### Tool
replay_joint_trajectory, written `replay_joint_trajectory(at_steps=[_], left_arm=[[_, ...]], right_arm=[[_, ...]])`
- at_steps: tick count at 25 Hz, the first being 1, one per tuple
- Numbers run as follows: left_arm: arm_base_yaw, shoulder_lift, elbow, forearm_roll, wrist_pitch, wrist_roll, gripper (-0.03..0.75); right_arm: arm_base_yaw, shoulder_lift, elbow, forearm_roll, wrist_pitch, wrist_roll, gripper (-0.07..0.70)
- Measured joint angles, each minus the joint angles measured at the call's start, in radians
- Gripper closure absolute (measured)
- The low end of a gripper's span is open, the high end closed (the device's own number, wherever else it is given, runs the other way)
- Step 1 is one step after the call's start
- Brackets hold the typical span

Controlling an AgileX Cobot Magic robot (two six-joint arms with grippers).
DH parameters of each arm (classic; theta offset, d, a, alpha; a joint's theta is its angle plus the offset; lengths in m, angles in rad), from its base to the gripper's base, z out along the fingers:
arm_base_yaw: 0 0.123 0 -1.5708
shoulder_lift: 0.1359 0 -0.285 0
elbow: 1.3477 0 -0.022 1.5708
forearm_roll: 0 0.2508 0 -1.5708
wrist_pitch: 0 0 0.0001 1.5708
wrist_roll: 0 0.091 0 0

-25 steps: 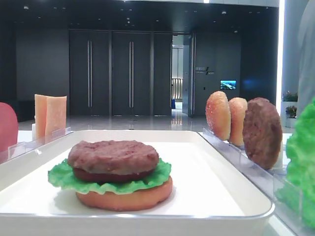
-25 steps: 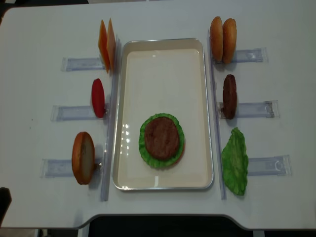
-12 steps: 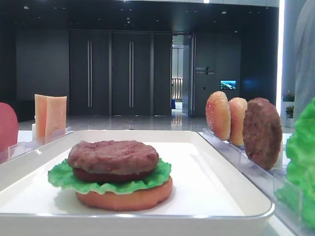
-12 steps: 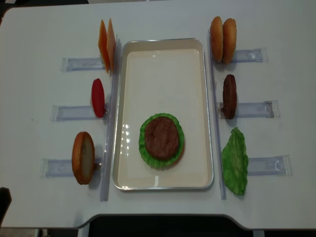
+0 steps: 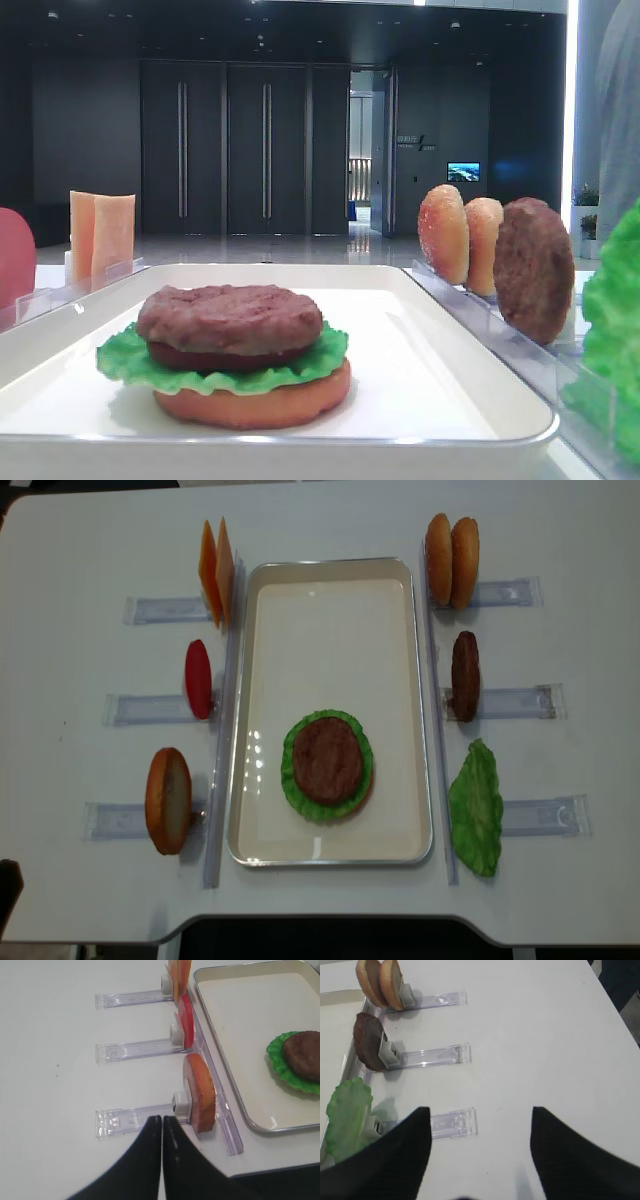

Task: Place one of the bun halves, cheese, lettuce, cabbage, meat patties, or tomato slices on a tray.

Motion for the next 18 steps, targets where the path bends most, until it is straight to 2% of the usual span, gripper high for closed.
replay_joint_trajectory(at_steps=[18], left_arm=[[0.000,0.000,0.000,0.000,0.000,0.000,0.722]], right_arm=[[0.000,0.000,0.001,-0.001,0.003,-0.012,0.216]])
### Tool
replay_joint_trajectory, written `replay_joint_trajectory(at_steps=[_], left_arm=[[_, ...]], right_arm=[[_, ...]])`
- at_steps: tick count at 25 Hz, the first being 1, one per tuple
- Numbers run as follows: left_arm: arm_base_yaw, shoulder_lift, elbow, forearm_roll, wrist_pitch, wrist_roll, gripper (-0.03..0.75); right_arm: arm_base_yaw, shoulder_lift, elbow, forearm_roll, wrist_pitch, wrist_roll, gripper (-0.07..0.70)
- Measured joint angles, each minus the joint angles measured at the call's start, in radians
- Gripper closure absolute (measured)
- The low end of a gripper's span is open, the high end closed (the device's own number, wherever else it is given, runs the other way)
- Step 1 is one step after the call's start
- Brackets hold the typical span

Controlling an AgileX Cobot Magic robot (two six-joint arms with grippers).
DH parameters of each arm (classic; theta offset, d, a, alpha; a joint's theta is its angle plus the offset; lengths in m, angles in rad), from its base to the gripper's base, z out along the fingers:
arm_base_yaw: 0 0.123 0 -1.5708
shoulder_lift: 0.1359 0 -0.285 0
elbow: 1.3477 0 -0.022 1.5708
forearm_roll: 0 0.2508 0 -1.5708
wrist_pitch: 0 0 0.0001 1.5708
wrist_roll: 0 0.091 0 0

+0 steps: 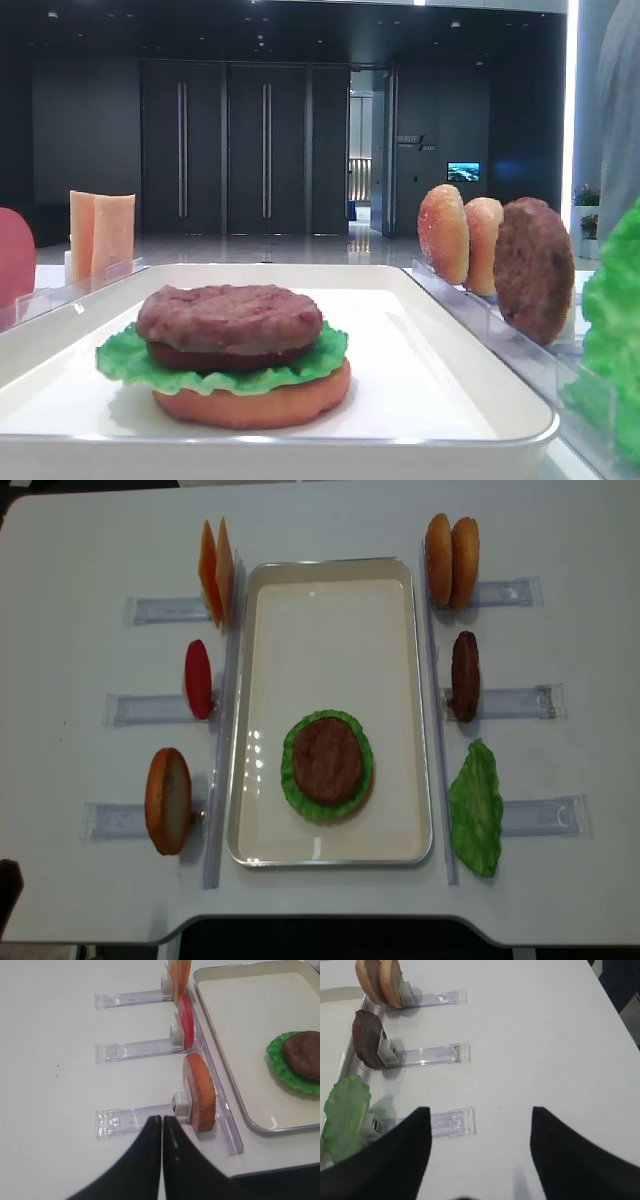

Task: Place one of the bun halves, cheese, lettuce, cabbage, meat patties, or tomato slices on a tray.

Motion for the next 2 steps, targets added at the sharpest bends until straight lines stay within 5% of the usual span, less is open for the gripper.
replay_joint_trajectory(at_steps=[2], left_arm=[[0.000,0.000,0.000,0.000,0.000,0.000,0.722]], right_arm=[[0.000,0.000,0.000,0.000,0.000,-0.016,0.216]])
